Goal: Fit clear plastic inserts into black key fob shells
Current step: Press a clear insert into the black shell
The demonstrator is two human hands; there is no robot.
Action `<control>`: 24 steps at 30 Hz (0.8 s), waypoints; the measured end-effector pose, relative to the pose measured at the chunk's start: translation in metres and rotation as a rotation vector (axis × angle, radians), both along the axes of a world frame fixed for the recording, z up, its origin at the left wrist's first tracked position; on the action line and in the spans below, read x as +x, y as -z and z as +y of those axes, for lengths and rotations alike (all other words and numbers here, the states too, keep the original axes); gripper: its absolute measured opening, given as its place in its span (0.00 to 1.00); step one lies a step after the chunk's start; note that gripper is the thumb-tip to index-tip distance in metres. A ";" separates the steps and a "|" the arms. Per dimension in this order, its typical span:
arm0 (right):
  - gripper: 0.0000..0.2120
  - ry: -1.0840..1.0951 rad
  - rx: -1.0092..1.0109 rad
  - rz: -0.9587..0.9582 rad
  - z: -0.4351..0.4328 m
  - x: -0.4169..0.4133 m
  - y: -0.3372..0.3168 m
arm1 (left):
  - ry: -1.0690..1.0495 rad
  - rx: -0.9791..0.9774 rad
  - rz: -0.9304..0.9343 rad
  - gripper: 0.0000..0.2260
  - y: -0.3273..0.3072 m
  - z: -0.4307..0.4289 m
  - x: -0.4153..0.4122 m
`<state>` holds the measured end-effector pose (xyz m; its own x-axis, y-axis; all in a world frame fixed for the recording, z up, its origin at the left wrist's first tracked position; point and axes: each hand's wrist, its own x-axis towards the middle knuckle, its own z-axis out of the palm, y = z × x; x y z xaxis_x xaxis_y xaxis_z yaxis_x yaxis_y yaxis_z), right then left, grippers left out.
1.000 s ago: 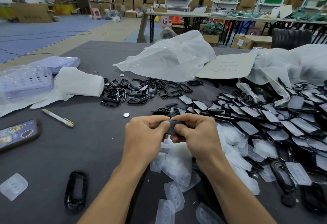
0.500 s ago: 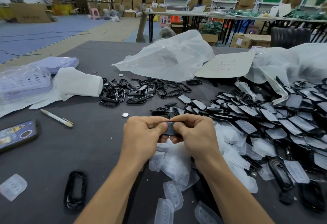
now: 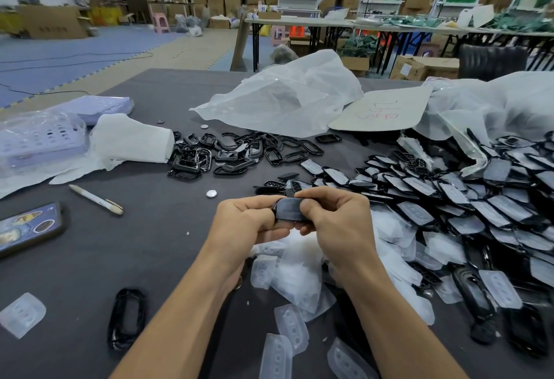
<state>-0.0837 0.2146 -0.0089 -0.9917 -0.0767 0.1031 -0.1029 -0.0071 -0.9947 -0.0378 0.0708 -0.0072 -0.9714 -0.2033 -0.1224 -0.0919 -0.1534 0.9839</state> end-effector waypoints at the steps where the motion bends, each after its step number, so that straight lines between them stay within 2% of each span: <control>1: 0.15 0.002 0.001 0.005 0.001 0.000 0.000 | 0.003 -0.013 0.005 0.19 0.000 0.000 0.000; 5: 0.16 -0.005 0.017 0.017 0.001 0.000 0.002 | -0.098 -0.130 0.042 0.13 0.004 0.002 -0.003; 9: 0.15 -0.006 0.109 0.055 -0.002 0.003 0.003 | -0.186 -0.215 0.052 0.16 0.007 0.002 -0.005; 12: 0.11 0.001 0.380 0.240 0.000 0.008 0.002 | -0.246 -0.251 0.055 0.16 0.008 0.001 -0.005; 16: 0.21 -0.063 0.650 0.397 0.003 0.014 -0.002 | -0.229 -0.196 0.000 0.13 0.008 -0.002 -0.005; 20: 0.19 -0.098 0.751 0.375 0.008 0.015 -0.010 | -0.172 -0.224 -0.016 0.12 0.008 0.001 -0.003; 22: 0.17 -0.101 0.757 0.315 0.020 0.011 -0.014 | -0.197 -0.354 0.009 0.11 0.009 0.005 -0.001; 24: 0.17 -0.013 0.784 0.254 0.041 0.002 -0.020 | -0.250 -0.453 0.043 0.10 0.009 0.008 0.001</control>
